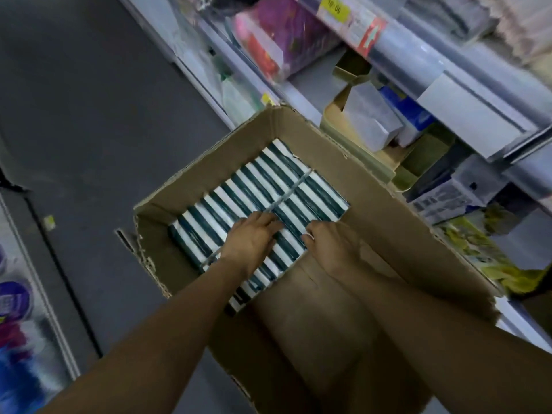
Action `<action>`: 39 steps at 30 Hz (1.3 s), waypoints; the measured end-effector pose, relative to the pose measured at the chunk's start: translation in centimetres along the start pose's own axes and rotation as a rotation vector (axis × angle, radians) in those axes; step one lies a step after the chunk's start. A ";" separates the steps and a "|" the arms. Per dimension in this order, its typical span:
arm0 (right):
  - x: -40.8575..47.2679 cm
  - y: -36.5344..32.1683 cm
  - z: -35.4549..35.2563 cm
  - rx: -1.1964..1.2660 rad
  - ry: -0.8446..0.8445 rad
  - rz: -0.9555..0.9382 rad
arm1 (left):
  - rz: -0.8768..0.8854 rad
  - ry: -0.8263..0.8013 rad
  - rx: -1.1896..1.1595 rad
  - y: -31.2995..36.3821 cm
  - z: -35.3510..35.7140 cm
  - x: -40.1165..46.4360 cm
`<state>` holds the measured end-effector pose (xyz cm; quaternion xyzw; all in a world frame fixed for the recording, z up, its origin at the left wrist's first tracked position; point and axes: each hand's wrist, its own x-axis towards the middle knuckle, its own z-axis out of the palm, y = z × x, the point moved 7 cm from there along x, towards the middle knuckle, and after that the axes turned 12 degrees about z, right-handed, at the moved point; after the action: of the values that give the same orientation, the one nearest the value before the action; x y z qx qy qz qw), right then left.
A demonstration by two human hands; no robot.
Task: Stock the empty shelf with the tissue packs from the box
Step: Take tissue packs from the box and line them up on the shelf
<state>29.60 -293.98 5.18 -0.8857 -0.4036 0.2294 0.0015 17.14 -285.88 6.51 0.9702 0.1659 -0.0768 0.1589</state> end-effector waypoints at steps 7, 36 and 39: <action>1.0 -1.1 0.7 -0.149 0.004 0.036 | 0.148 -0.048 0.145 -0.6 -0.9 2.0; -17.0 7.5 -24.7 0.990 0.461 0.261 | 0.301 0.236 -0.415 6.2 -26.1 1.2; -19.9 7.4 -28.0 0.974 0.535 0.257 | 0.354 0.204 -0.469 8.6 -29.3 1.2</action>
<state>35.00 -308.11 36.91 -0.8519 -0.1260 0.1549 0.4841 24.07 -283.39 36.17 0.9235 0.0227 0.0901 0.3721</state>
